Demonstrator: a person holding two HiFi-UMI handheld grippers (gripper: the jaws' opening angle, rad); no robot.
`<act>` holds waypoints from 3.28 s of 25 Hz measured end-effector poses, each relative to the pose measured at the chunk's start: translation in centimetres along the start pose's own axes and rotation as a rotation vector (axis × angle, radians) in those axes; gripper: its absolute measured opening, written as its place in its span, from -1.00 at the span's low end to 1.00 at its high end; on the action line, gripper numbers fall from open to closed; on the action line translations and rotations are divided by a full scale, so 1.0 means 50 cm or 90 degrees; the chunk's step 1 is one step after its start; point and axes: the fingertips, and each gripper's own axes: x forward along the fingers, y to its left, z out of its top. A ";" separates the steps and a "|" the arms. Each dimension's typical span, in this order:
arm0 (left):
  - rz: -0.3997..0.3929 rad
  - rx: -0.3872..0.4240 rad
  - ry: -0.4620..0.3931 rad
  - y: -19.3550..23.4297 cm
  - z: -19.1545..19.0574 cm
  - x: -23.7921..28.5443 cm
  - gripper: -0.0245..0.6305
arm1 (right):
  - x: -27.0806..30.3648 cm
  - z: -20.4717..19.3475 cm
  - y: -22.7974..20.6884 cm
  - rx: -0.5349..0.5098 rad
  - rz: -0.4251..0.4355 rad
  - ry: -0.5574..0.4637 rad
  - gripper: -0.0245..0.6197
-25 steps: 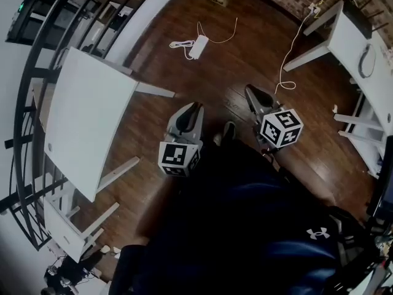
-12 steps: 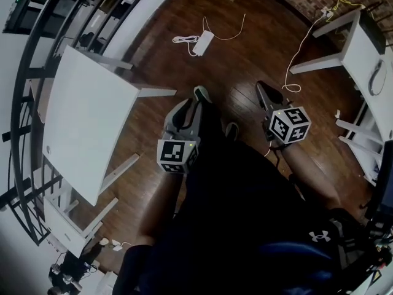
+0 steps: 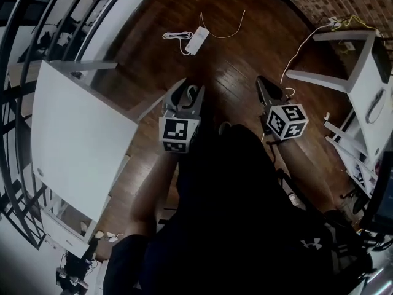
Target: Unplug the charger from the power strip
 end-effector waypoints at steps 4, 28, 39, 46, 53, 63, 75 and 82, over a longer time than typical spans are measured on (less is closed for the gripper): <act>0.016 0.022 0.044 0.083 -0.041 0.124 -0.42 | 0.132 0.023 -0.048 -0.020 -0.012 -0.001 -0.89; 0.003 0.126 0.163 0.421 -0.642 0.772 -0.44 | 0.919 -0.408 -0.330 -0.192 0.153 0.117 -0.49; -0.073 0.141 0.249 0.491 -0.871 0.937 -0.43 | 1.152 -0.558 -0.377 -0.233 0.226 0.153 -0.47; -0.116 0.213 0.270 0.501 -0.989 0.981 -0.34 | 1.222 -0.623 -0.343 -0.293 0.299 0.160 -0.34; -0.171 0.256 0.268 0.459 -1.021 1.017 -0.34 | 1.250 -0.690 -0.315 -0.316 0.307 0.184 -0.30; -0.128 0.242 0.265 0.448 -1.066 1.057 -0.38 | 1.292 -0.724 -0.327 -0.329 0.241 0.177 -0.24; -0.096 0.171 0.276 0.458 -1.077 1.061 -0.39 | 1.314 -0.743 -0.325 -0.354 0.220 0.192 -0.32; -0.077 0.156 0.264 0.459 -1.081 1.061 -0.39 | 1.317 -0.754 -0.335 -0.344 0.207 0.189 -0.34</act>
